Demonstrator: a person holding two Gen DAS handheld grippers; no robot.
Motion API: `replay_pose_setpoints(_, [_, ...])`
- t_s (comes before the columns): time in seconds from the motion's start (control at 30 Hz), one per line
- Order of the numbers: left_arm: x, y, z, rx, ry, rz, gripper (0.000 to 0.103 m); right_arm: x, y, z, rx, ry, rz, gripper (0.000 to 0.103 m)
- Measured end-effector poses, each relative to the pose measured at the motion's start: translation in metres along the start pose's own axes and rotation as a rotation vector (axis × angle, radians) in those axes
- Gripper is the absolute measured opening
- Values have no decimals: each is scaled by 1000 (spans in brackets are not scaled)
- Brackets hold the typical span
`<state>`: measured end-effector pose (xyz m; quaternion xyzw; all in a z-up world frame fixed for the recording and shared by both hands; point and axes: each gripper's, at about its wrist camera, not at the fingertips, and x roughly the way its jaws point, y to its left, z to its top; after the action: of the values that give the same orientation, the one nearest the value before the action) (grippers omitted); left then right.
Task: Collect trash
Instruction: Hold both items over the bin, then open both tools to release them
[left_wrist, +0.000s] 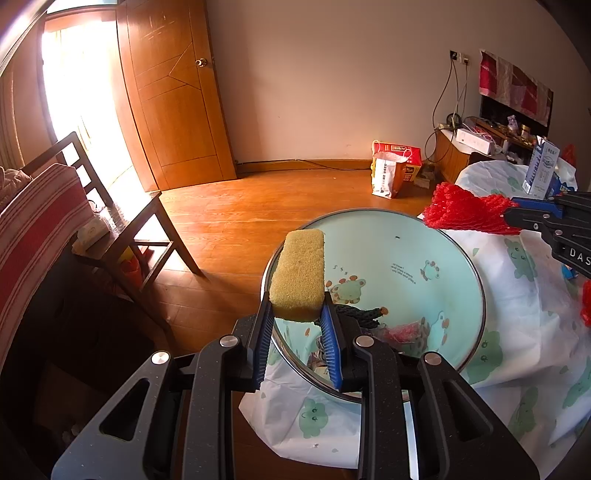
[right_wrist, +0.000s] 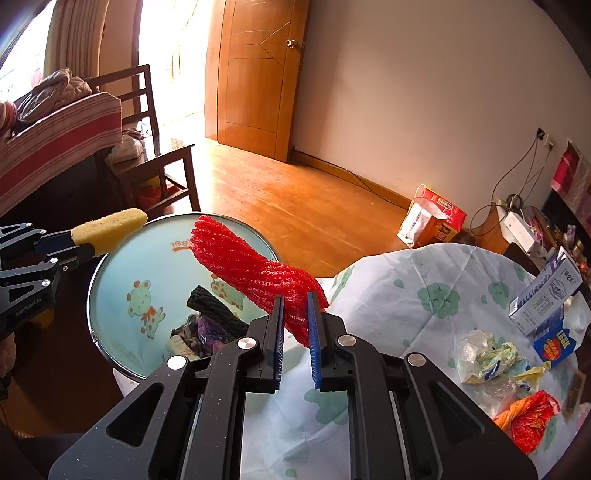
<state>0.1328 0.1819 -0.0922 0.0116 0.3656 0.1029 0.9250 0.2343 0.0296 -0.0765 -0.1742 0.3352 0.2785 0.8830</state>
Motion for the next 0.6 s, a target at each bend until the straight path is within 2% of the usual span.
replay_pose_setpoints(0.6, [0,2,1,-3,2,-3,26,5,9,4,-21,8,7,13])
